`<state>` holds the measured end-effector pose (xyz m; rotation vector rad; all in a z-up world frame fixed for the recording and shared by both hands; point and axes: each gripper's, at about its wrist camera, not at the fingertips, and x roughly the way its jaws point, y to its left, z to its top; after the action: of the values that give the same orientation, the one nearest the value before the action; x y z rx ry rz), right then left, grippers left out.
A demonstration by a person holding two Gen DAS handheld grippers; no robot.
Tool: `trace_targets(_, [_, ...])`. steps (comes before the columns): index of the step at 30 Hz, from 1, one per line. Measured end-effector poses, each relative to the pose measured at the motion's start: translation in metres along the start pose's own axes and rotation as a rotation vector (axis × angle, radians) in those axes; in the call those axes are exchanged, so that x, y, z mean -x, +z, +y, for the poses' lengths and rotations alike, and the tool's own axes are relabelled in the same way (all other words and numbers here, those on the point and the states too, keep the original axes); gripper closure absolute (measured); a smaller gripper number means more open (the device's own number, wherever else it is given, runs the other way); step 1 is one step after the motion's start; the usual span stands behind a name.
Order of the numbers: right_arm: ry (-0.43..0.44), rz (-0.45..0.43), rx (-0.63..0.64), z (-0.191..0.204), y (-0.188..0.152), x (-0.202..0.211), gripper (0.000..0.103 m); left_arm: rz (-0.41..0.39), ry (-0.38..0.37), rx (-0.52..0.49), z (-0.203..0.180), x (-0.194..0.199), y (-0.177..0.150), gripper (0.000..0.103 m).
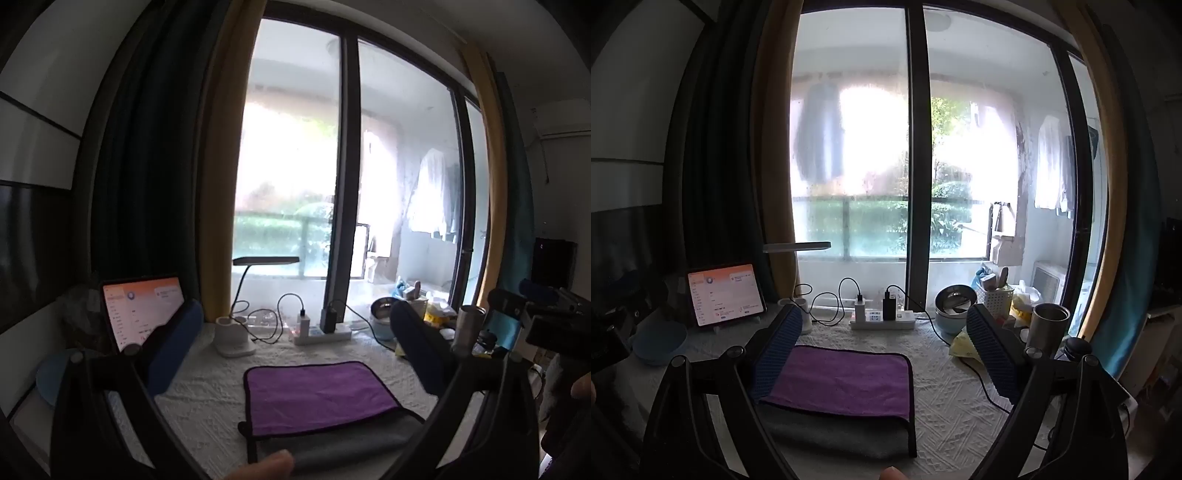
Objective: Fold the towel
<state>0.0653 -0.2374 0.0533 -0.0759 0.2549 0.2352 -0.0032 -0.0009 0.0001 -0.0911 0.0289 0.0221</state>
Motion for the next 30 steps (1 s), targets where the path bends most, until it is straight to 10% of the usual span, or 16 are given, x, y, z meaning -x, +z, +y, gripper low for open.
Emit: trace_targets(30, [0.015, 0.032, -0.01, -0.003, -0.006, -0.002, 0.01, 0.066, -0.009, 0.032, 0.001, -0.006, -0.005, 0.001])
